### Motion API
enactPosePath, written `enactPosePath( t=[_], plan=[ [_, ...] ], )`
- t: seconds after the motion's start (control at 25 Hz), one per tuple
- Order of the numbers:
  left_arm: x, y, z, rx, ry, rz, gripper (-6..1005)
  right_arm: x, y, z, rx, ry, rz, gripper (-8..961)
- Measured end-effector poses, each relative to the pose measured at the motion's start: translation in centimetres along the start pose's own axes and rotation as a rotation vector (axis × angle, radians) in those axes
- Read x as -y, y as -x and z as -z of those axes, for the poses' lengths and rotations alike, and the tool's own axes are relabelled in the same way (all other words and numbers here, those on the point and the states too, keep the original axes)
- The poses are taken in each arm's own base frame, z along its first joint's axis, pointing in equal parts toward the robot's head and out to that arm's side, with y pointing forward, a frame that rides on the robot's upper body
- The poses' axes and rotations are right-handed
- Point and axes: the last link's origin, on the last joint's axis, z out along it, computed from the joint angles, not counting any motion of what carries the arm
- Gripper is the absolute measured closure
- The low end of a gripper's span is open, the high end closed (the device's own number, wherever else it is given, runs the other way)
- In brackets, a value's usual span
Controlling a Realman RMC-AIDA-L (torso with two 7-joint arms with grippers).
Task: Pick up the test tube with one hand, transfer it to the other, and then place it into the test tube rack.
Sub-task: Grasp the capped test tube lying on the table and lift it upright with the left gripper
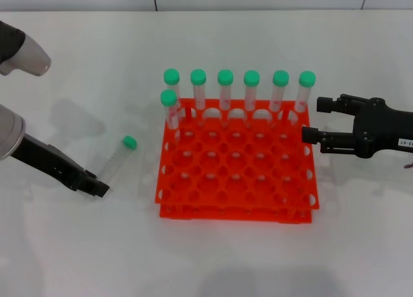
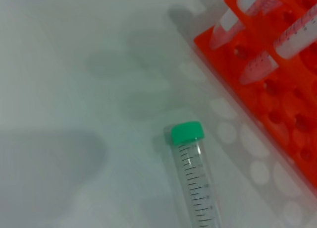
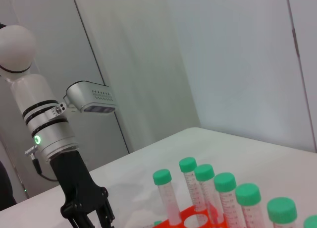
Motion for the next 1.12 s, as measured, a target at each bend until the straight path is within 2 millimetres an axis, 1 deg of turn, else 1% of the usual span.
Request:
enactPosePath(
  t=[0.08,0.32,1.12],
  plan=[
    [0.03,0.01,0.01,0.001,-0.002,0.0,521,0.0,0.01,-0.01,0.0,0.0,0.0,111],
    [0.18,-0.01,-0.04,0.0,-0.013,0.006,607,-0.02,-0.01,-0.05,0.0,0.001,-0.001,112],
    [0.75,0.07,0.01,-0.001,-0.043,0.015,717,0.01,0.23,-0.23,0.002,0.005,0.004,112]
  ],
)
